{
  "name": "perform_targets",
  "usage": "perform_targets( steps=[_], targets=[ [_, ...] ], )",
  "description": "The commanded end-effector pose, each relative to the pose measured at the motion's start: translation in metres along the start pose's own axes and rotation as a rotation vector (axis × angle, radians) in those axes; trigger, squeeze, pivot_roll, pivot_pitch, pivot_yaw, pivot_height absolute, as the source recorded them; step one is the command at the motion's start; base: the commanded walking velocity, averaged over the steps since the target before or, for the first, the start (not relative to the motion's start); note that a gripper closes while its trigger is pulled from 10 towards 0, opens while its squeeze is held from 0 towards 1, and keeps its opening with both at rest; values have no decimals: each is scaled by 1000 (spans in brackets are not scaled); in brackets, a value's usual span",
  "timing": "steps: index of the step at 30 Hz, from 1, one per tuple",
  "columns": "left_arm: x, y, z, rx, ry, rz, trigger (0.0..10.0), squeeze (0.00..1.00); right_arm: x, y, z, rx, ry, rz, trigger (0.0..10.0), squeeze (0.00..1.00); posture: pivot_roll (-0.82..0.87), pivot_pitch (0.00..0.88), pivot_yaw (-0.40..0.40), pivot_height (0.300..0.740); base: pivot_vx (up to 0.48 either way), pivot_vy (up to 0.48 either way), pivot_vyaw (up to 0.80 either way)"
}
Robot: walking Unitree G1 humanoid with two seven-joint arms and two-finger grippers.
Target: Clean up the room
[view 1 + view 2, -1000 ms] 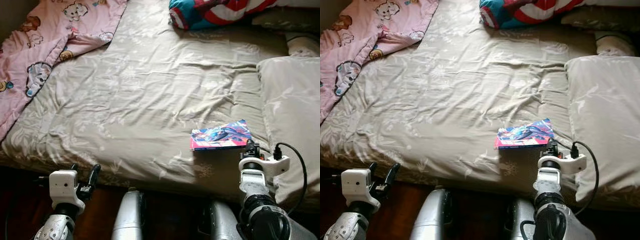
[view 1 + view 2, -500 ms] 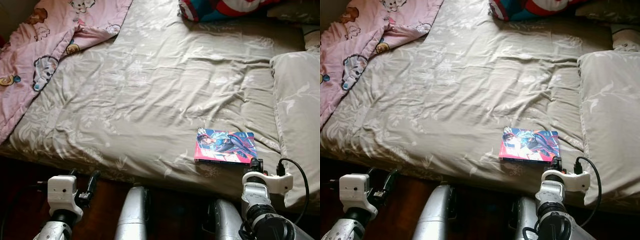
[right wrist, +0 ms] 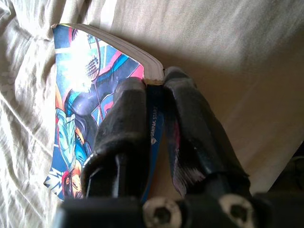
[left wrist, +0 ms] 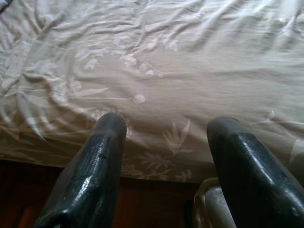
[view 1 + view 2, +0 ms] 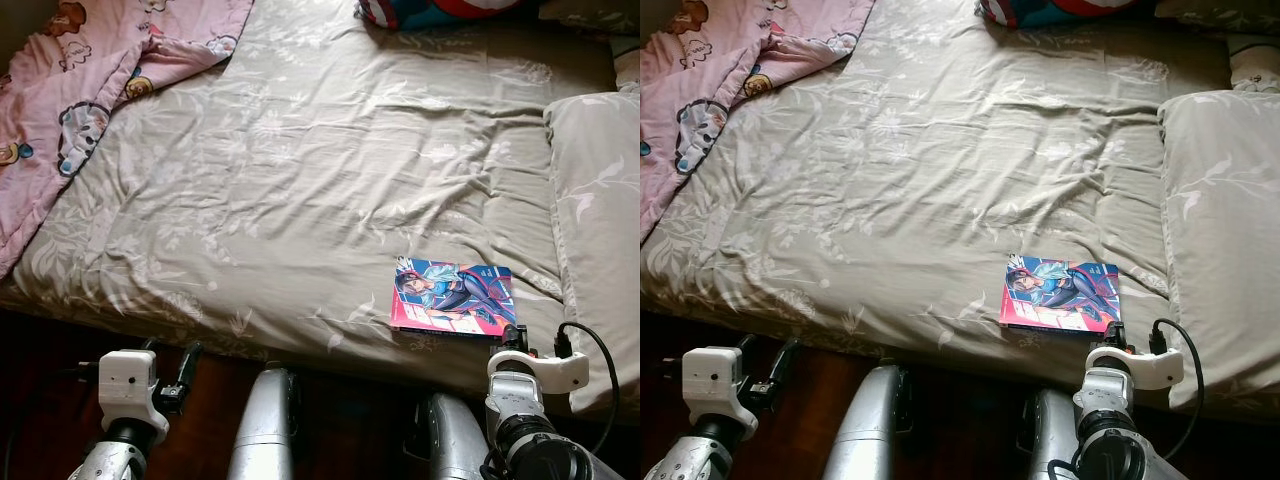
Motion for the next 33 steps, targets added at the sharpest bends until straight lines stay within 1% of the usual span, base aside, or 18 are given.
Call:
perform_targets(
  steps=[1, 2, 3, 13, 19, 25, 26, 27, 31, 32, 33],
  targets=[
    [6, -5, 3, 2, 14, 32, 10000, 0, 4, -4, -15, 37, -38, 25, 10000, 455, 290, 407, 93, 640, 0, 0, 0],
    [5, -5, 3, 2, 14, 32, 10000, 0, 4, -4, -14, 42, -34, 24, 10000, 455, 291, 407, 93, 640, 0, 0, 0],
    [5, -5, 3, 3, 14, 32, 10000, 0, 4, -3, -13, 42, -31, 22, 10000, 0, 291, 407, 93, 640, 0, 0, 0],
    [0, -7, 1, 9, 11, 30, 10000, 0, 2, 2, -14, 44, -36, 6, 10000, 0, 275, 393, 84, 640, 0, 0, 0],
    [-4, -8, 0, 16, 8, 24, 10000, 0, 3, 3, -18, 56, -59, 4, 10000, 0, 263, 376, 76, 640, 0, 0, 0],
    [-10, -10, -1, 19, 7, 21, 10000, 0, 5, -4, -20, 78, -63, 37, 10000, 0, 258, 360, 72, 640, 0, 0, 0],
    [-10, -10, -2, 19, 6, 20, 10000, 0, 5, -4, -20, 77, -63, 38, 10000, 529, 262, 358, 71, 640, 0, 0, 0],
    [-10, -10, -2, 19, 6, 20, 10000, 0, 6, -5, -21, 76, -62, 38, 10000, 1000, 262, 358, 71, 640, 0, 0, 0],
    [-10, -10, 0, 17, 9, 19, 10000, 0, 6, -8, -20, 79, -60, 51, 10000, 1000, 262, 356, 70, 640, 0, 0, 0],
    [-10, -11, 1, 14, 13, 22, 10000, 0, 7, -12, -17, 97, -45, 68, 10000, 0, 262, 354, 68, 640, 0, 0, 0],
    [-10, -12, 1, 14, 15, 23, 10000, 0, 7, -13, -16, 104, -40, 73, 10000, 0, 262, 354, 68, 640, 0, 0, 0]
  ],
)
Point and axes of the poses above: a point about 5 cm out from each wrist's last joint towards the gripper, its own x axis pointing back from the gripper into the wrist, its own y axis along the axis of the wrist's last joint, z = x × y, the point moved 2 cm from there along -x, pointing out of the wrist towards the gripper, and after that the axes turned 13 degrees about x, right-handed, at the moved point
